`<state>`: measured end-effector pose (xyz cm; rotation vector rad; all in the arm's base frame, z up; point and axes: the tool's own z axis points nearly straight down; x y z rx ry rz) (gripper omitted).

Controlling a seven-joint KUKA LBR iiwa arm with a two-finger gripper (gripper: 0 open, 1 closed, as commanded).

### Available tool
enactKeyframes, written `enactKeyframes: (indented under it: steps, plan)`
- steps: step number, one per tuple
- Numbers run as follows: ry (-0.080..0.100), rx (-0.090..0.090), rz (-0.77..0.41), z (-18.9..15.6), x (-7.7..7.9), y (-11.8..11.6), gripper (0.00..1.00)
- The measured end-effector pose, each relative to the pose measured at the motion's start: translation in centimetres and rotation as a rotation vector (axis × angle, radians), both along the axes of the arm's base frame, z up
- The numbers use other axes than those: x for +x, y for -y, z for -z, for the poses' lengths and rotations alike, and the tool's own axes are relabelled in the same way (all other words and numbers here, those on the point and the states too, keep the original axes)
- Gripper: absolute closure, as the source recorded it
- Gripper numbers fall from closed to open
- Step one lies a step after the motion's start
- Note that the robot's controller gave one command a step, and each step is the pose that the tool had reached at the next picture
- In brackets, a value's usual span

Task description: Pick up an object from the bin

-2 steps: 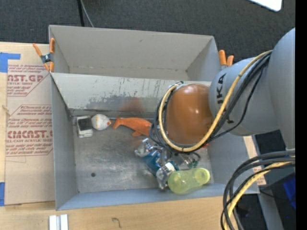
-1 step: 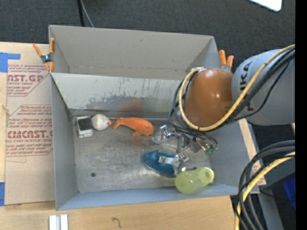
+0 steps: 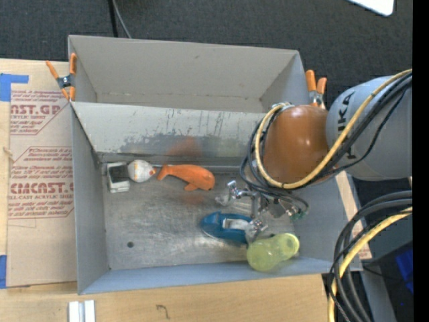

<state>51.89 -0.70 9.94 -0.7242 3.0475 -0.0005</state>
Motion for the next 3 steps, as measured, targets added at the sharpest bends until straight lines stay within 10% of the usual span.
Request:
enactKeyframes:
  steps: [1, 2, 3]
  plan:
    - [0.013, -0.019, 0.239, 1.9, -2.1, -1.4, 1.0]
    - [0.013, -0.019, 0.24, 1.9, -2.1, -1.5, 1.0]
    - [-0.011, -0.001, 0.244, -10.3, -2.3, -2.0, 1.0]
